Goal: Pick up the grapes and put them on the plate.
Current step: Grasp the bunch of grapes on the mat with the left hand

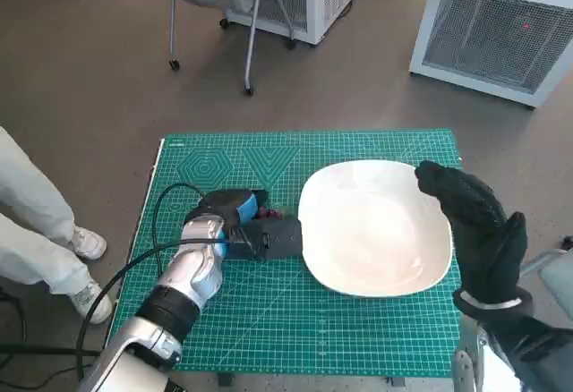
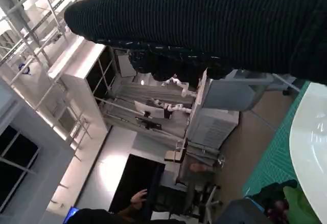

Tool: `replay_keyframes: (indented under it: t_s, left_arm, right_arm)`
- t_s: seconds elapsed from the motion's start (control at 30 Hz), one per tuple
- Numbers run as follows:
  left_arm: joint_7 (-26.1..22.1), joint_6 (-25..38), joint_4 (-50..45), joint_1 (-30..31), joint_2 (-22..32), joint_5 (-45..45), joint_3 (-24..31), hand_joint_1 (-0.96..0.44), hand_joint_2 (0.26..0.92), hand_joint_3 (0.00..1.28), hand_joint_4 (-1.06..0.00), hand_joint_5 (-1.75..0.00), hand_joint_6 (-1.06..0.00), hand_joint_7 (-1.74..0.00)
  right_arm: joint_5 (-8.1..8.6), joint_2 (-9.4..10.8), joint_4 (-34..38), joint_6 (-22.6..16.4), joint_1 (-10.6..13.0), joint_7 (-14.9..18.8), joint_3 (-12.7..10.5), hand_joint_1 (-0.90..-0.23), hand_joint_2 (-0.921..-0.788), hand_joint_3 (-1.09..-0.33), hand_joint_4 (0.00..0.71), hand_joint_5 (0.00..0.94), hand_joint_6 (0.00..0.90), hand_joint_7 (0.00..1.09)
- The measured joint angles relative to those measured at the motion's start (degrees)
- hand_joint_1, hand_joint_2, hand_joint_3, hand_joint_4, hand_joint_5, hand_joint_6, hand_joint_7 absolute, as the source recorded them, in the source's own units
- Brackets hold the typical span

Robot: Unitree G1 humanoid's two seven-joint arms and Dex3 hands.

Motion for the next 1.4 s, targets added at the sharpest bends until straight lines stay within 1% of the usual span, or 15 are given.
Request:
replay_keyframes:
  t_s: [0.1,0.17,0.2,0.27,0.3,0.33,0.43,0.5,0.6,0.73,0.83,1.1,1.4]
  left_arm:
    - [0.5,-0.6,0.2,0.0,0.0,-1.1,0.2,0.14,0.86,0.02,-0.02,-1.56,-0.43,0.0]
    - [0.7,-0.8,0.3,0.0,0.0,-1.5,0.3,0.14,0.863,0.02,-0.01,-1.63,-0.43,0.0]
    - [0.8,-1.0,0.3,0.0,0.0,-1.6,0.2,0.16,0.87,0.05,-0.04,-1.64,-0.43,0.0]
    - [1.1,-1.3,0.7,-0.1,0.0,-1.7,0.1,0.23,0.888,0.15,-0.16,-1.62,-0.45,-0.01]
    - [1.3,-1.5,1.0,-0.2,0.0,-1.6,-0.1,0.27,0.889,0.23,-0.23,-1.6,-0.46,-0.02]
    - [1.6,-1.7,1.4,-0.4,0.0,-1.5,-0.4,0.29,0.881,0.29,-0.28,-1.59,-0.49,-0.02]
    - [3.5,-2.7,3.0,-1.1,0.0,-0.5,-1.9,0.34,0.826,0.46,-0.36,-1.59,-0.57,-0.04]
    - [5.3,-3.2,3.8,-1.2,0.0,0.6,-3.1,0.35,0.813,0.51,-0.38,-1.6,-0.6,-0.05]
    - [7.6,-3.5,4.5,-1.2,0.0,1.8,-4.6,0.35,0.835,0.5,-0.37,-1.6,-0.65,-0.06]
    - [9.3,-3.6,4.9,-1.2,0.0,2.5,-5.8,0.35,0.892,0.38,-0.39,-1.56,-0.71,-0.09]
    - [9.6,-3.8,5.0,-1.2,0.0,2.6,-6.3,0.35,0.911,0.33,-0.41,-1.53,-0.73,-0.11]
    - [9.6,-4.4,5.1,-1.3,0.0,2.6,-6.4,0.35,0.92,0.3,-0.43,-1.51,-0.74,-0.14]
    - [9.6,-4.8,5.1,-1.3,0.1,2.5,-6.4,0.35,0.921,0.31,-0.42,-1.52,-0.72,-0.15]
  right_arm:
    - [-0.03,0.0,0.2,0.0,0.0,0.0,0.0,-0.466,-0.921,-0.568,0.656,0.012,0.238,0.83]
    - [-0.04,0.0,0.3,0.0,0.0,0.0,0.0,-0.467,-0.921,-0.568,0.656,0.012,0.238,0.83]
    - [-0.05,0.0,0.3,0.0,-0.1,0.0,0.0,-0.468,-0.921,-0.567,0.656,0.012,0.238,0.83]
    - [-0.04,0.0,0.4,0.0,-0.1,0.0,0.0,-0.469,-0.921,-0.567,0.656,0.012,0.238,0.83]
    - [-0.05,0.0,0.4,0.0,-0.2,0.0,-0.1,-0.47,-0.921,-0.566,0.655,0.012,0.237,0.83]
    - [-0.05,0.0,0.4,0.0,-0.2,0.0,-0.1,-0.472,-0.921,-0.566,0.655,0.012,0.238,0.83]
    - [-0.05,0.0,0.4,0.0,-0.3,0.0,0.0,-0.477,-0.921,-0.563,0.655,0.012,0.238,0.83]
    - [-0.04,0.0,0.4,0.0,-0.3,0.0,0.0,-0.48,-0.921,-0.562,0.655,0.012,0.238,0.83]
    - [-0.02,0.0,0.4,0.0,-0.4,0.0,-0.1,-0.483,-0.921,-0.56,0.655,0.012,0.239,0.83]
    - [0.02,0.0,0.4,0.0,-0.4,0.0,-0.2,-0.485,-0.921,-0.56,0.655,0.012,0.239,0.83]
    - [0.04,0.0,0.5,0.0,-0.5,0.0,-0.2,-0.485,-0.921,-0.56,0.655,0.012,0.239,0.83]
    - [0.06,-0.1,0.7,0.0,-0.7,0.0,-0.3,-0.482,-0.921,-0.558,0.655,0.012,0.24,0.83]
    - [0.07,-0.1,0.8,0.0,-0.7,0.0,-0.3,-0.482,-0.921,-0.556,0.656,0.012,0.241,0.83]
